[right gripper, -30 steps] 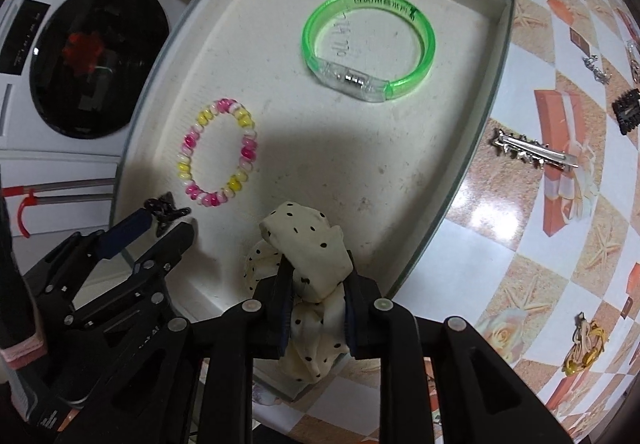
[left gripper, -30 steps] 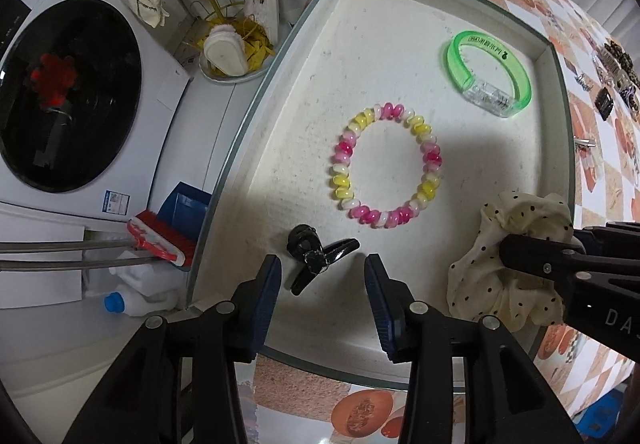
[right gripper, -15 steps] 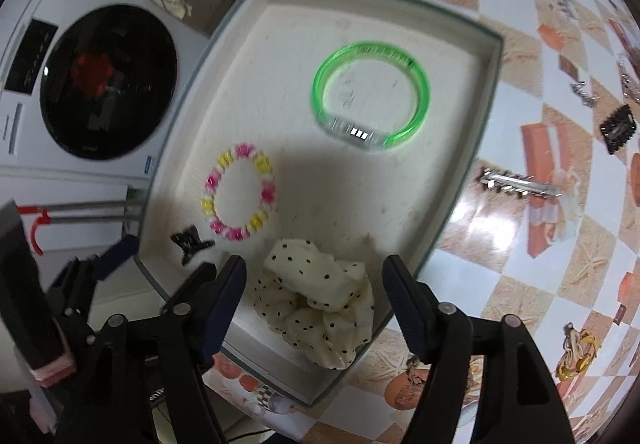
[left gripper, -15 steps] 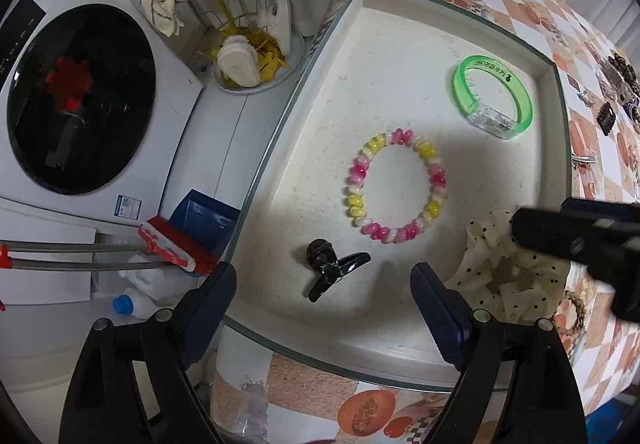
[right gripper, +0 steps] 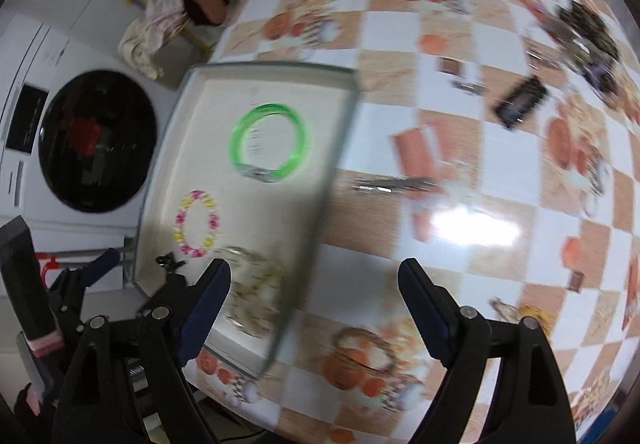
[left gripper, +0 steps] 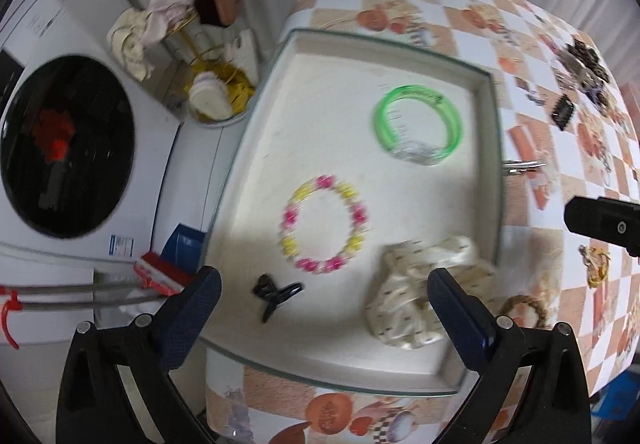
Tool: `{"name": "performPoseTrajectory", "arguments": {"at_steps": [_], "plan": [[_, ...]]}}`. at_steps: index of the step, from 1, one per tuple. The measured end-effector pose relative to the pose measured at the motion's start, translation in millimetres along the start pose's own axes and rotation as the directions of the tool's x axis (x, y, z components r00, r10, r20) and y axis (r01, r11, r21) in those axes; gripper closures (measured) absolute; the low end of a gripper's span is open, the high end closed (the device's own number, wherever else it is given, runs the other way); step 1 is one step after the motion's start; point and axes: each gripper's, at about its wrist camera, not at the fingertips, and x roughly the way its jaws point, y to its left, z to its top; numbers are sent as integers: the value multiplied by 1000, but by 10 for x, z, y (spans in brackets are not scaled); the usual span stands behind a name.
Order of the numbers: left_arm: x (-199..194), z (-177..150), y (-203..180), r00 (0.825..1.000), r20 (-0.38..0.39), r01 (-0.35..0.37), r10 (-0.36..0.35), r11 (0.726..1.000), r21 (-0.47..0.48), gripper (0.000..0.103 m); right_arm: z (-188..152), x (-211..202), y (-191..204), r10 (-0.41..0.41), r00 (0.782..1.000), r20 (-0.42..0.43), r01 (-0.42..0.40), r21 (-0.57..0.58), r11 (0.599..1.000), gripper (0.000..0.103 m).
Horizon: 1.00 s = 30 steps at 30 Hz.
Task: Organize jewelry
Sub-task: 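Lift both open tools away from the tray toward the table, then grasp the yellow hair tie with the right tool while the left tool grasps the silver barrette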
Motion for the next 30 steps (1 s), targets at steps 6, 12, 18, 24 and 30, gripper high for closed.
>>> {"name": "performPoseTrajectory", "arguments": {"at_steps": [6,12,18,24,30], "plan": [[-80,148,-366,999,13,31,-31,998,63,0,-162,-259,-636,-65,998,12,63,119,991,15],[-131,255,-761,997,11,73,-75,988,135,0,-397,-412,-1251,-112,994,2,109,228,967,15],[-157,325,-1176,994,17,105,-112,968,228,0,-611,-475,-1647,-141,990,-15,139,299,944,15],[-96,434,-1547,990,40,113,-134,934,339,0,-739,-462,-1821,-151,988,-28,152,295,943,15],[18,530,-1799,990,44,99,-131,896,433,9,-789,-389,-1847,-159,987,-30,162,262,951,15]]}}
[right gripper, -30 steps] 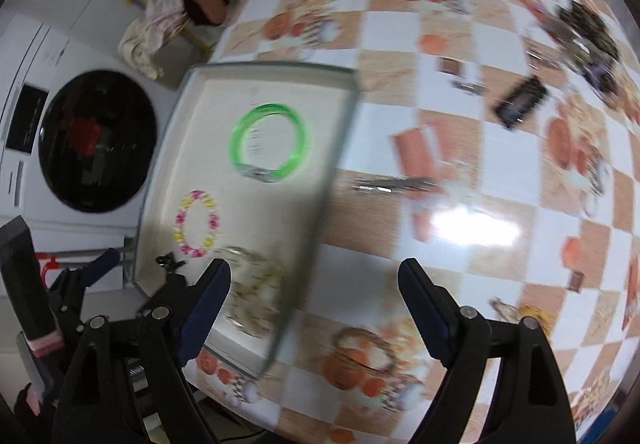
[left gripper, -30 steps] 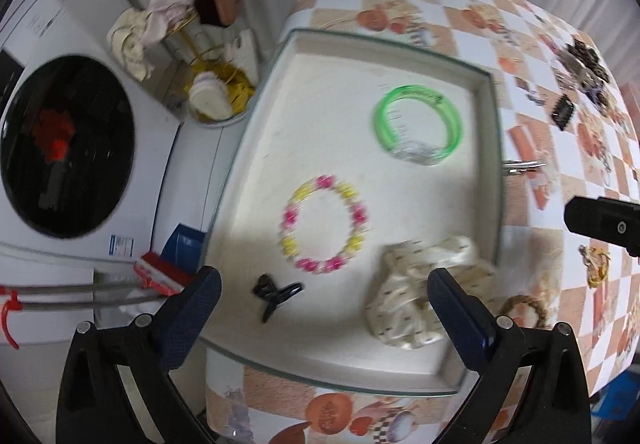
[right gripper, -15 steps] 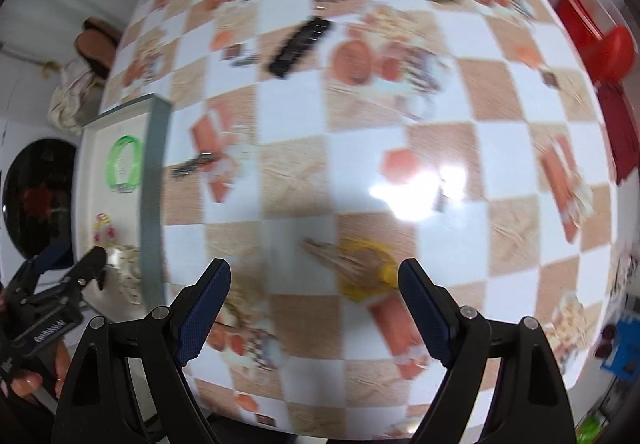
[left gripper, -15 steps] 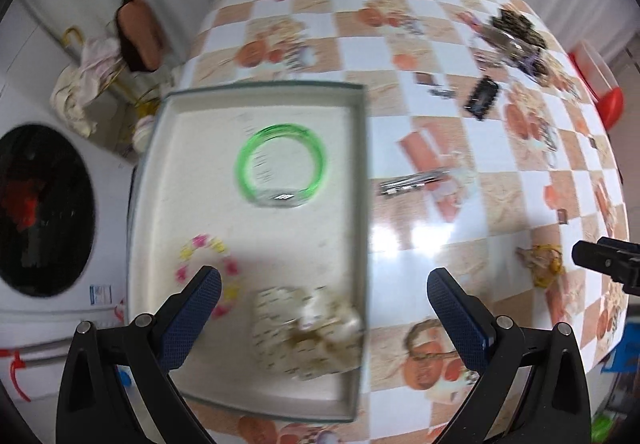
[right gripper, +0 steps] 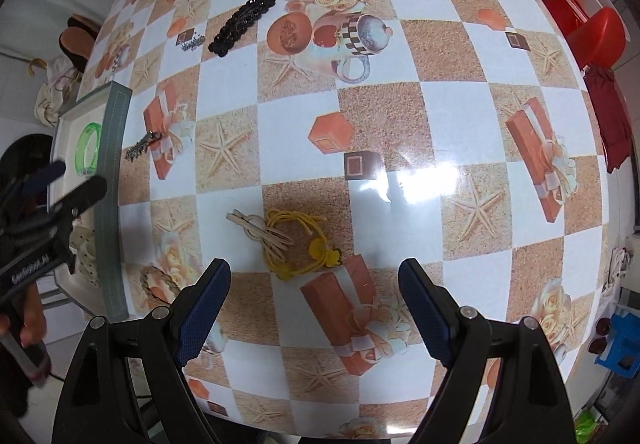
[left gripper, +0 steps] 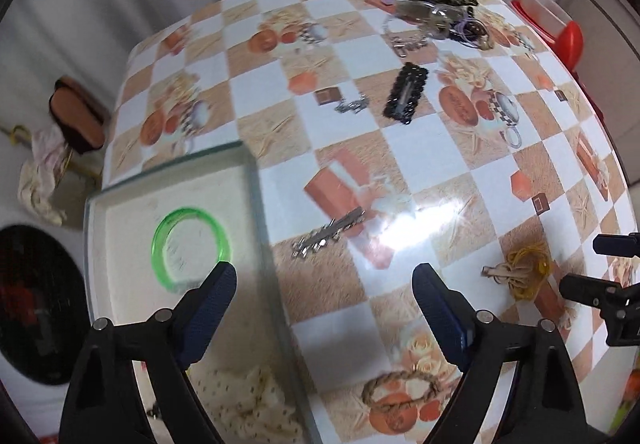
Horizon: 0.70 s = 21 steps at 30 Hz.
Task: Organize jewelry
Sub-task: 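Grasp the yellow hair tie with the right tool while the left tool grasps the silver barrette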
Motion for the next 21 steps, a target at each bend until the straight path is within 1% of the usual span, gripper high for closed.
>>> {"name": "performPoseTrajectory", "arguments": {"at_steps": [4,6,8,9,12,14,18,21], "plan": [[113,70,-88,1000,-1,5,-5,999,42,9,9,63,-89,-12,1000,3,12,10,1000,15],[203,103,-129,1000,-10,-6,7,998,63,9,23,93,-121,-15,1000,5,15,13,1000,18],[299,136,-152,1000,-23,-13,15,997,75,9,45,135,-132,-18,1000,5,18,5,1000,25],[340,146,-156,999,-28,-15,17,997,76,9,53,157,-131,-20,1000,4,20,-1,1000,26],[467,173,-160,999,-49,-16,20,997,76,9,71,237,-111,-32,999,-2,32,-25,999,34],[541,183,-167,998,-59,-23,28,996,85,9,82,298,-90,-39,999,-11,38,-43,998,42],[673,196,-167,996,-83,-24,32,996,92,9,93,400,-26,-66,998,-14,65,-85,994,44],[723,204,-192,996,-90,-15,24,995,103,9,110,423,61,-97,995,6,97,-128,987,44]]}}
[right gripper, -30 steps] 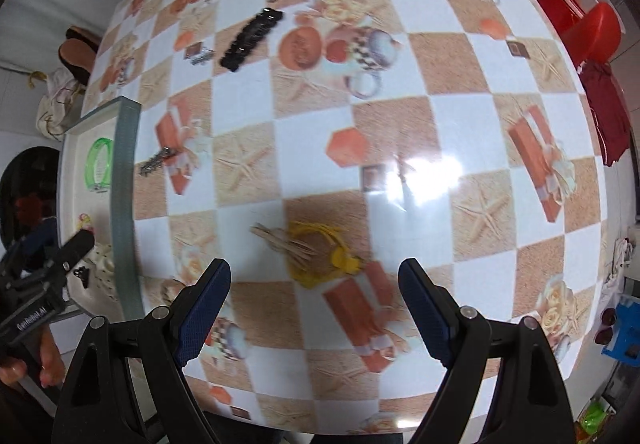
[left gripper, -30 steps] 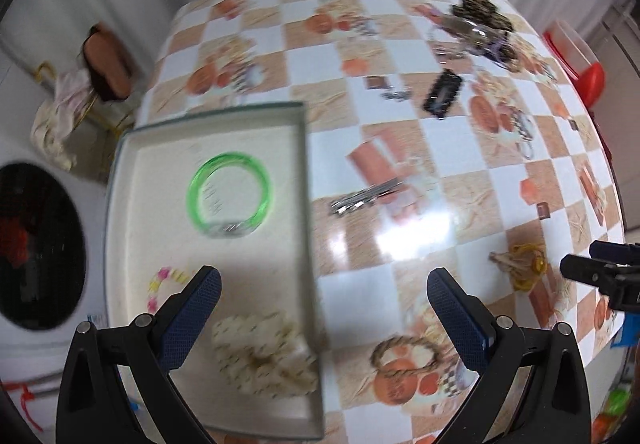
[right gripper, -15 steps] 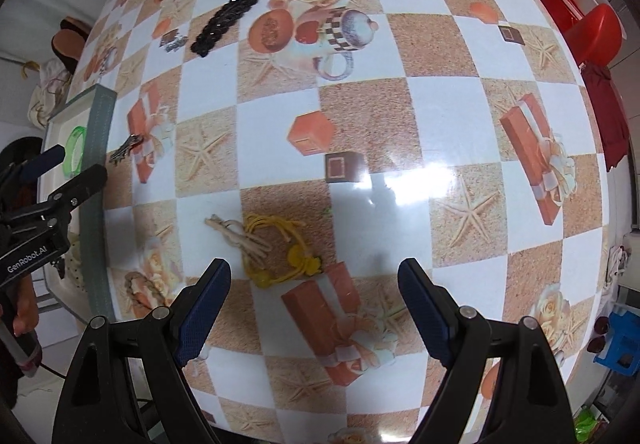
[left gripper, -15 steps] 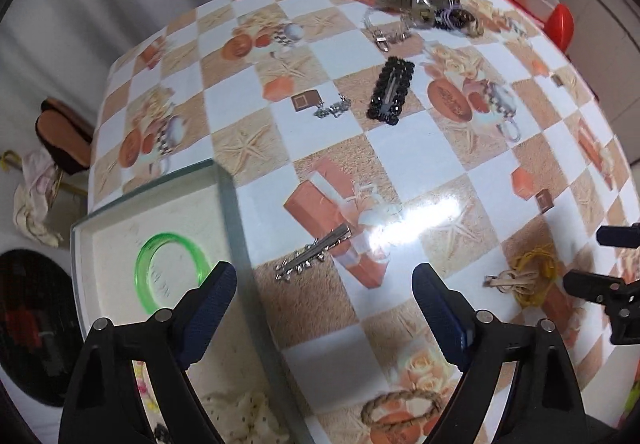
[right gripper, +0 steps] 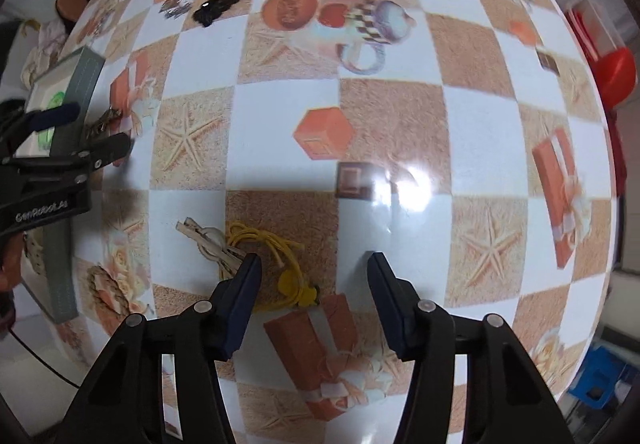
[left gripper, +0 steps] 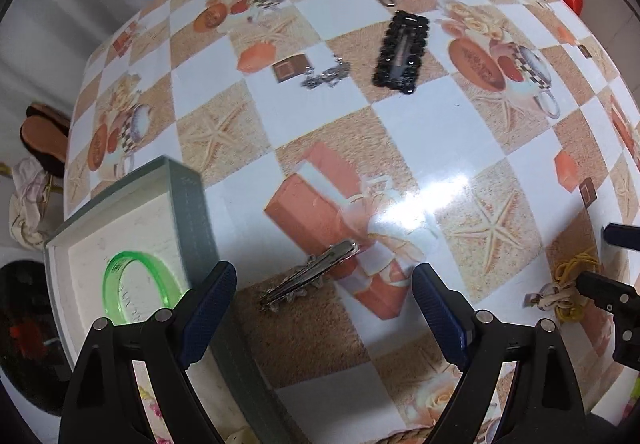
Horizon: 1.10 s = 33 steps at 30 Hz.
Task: Organize jewelry
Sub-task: 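Grasp the yellow hair tie with the right tool while the left tool grasps the silver barrette, then lift the yellow hair tie and silver barrette off the table with both tools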
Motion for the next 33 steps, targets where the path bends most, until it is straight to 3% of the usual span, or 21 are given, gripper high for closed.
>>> {"name": "performPoseTrajectory", "arguments": {"at_steps": [4,9,10,12,14,16,18,21,25,26,27,33], "plan": [[29,18,-5,999,-10,50,-50,998,-31,15,21,20,132,-53,998,19,54,-61,997,44],[-1,3,-35,995,-16,100,-101,994,-49,35,23,5,215,-58,998,40,61,-99,993,54],[-20,-18,-77,994,-15,104,-105,994,-45,39,26,0,230,-54,998,42,58,-105,993,60],[-64,-24,-152,994,-12,105,-106,994,-33,61,45,-5,256,-65,997,44,69,-112,991,73],[-90,-12,-185,993,-15,115,-116,993,-37,77,74,-10,266,-67,997,47,71,-98,993,90],[-102,-3,-173,987,-24,156,-159,985,-72,77,97,-16,209,-49,998,43,52,-62,997,98],[-124,11,-159,984,-21,176,-179,979,-101,85,132,-34,140,-18,999,36,18,-22,1000,98],[-186,3,-114,975,-12,215,-220,963,-159,85,145,-113,-9,56,997,44,-58,45,997,98],[-281,-38,-84,972,-1,232,-237,954,-190,85,132,-192,-238,109,992,56,-115,102,988,98],[-305,-48,-86,972,1,233,-237,954,-190,92,136,-220,-272,124,990,60,-130,118,984,98],[-340,-48,-99,972,1,232,-236,954,-190,93,140,-236,-295,131,989,62,-138,129,982,98],[-455,-137,-26,970,21,239,-241,946,-220,93,62,-311,-319,156,985,77,-167,166,972,99]]}}
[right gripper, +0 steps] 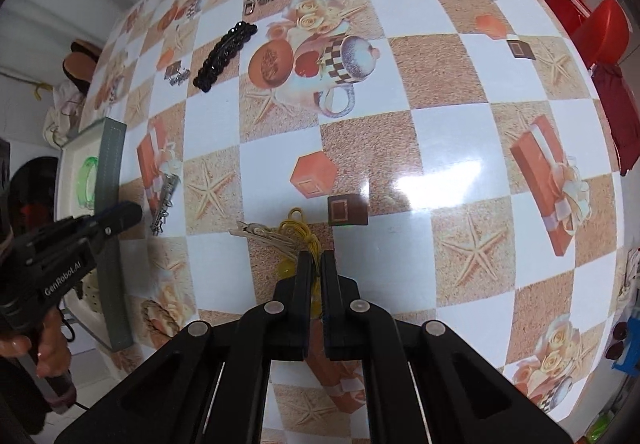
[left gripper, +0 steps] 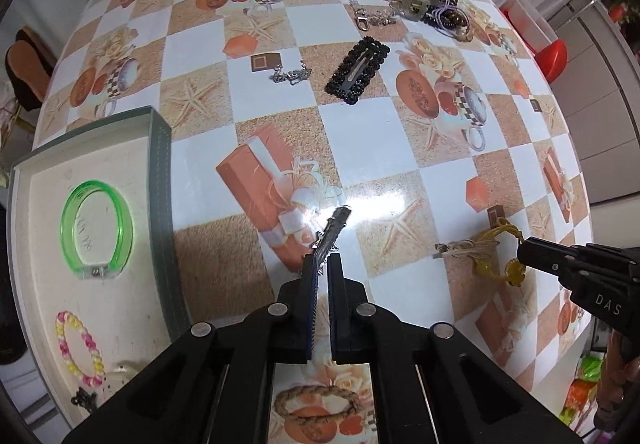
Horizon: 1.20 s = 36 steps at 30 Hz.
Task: Organize jewelry
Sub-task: 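Lift the yellow hair tie and silver barrette off the table with both tools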
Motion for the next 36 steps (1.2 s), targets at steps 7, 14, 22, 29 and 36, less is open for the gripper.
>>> {"name": "performPoseTrajectory", "arguments": {"at_steps": [7,14,22,29,36], "plan": [[-131,-105,61,1000,15,10,-9,999,-36,93,-55,-132,35,15,1000,15,-15,18,1000,98],[-166,-132,-42,996,33,-88,87,996,20,92,-73,-350,48,41,998,48,-43,32,999,98],[-16,-115,-90,995,-1,-104,104,994,21,80,-100,-490,12,64,995,77,-67,45,997,98],[58,-84,-142,981,46,-191,188,979,74,0,-158,-463,-81,62,996,66,-66,67,996,98],[434,61,-187,980,-8,-195,198,968,157,24,-194,-455,-108,58,997,54,-62,69,996,98]]}}
